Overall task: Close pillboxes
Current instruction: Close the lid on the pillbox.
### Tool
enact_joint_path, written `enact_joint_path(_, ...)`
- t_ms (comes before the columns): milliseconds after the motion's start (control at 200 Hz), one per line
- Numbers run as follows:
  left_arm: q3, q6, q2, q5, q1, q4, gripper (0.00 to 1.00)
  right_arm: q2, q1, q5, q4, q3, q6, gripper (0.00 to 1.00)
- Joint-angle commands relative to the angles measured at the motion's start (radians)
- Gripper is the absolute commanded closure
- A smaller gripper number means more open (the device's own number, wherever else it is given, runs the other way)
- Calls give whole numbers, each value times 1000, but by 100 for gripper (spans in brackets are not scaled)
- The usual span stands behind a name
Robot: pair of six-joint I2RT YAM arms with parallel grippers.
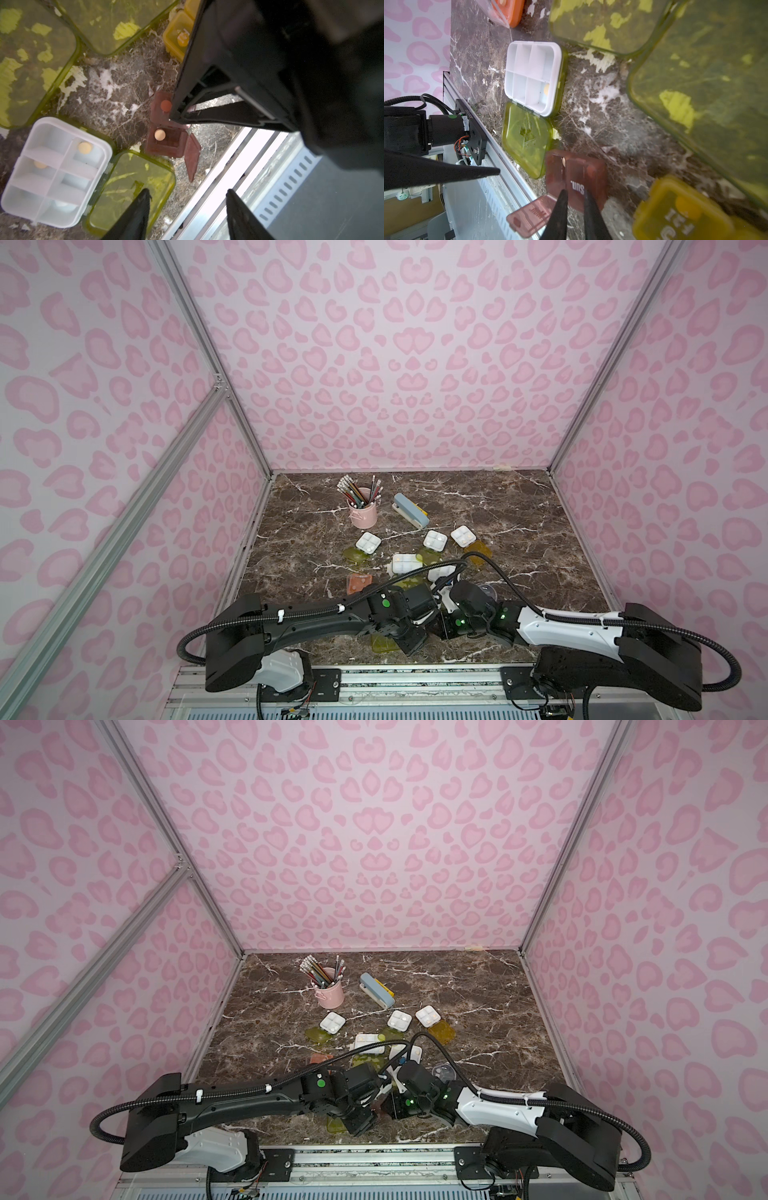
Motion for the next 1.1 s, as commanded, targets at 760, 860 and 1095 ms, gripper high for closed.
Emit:
enact_joint_path(760, 46, -5, 58, -110, 0, -44, 39, -1, 1, 15, -11, 0, -2, 83)
enact_joint_path(860, 49, -11, 63, -121, 0, -48, 39, -3, 1, 15, -13, 2, 0, 83)
enact_joint_path(1095, 57, -28, 88, -139, 0, -46, 39, -3, 1, 15, -17, 8, -2, 83)
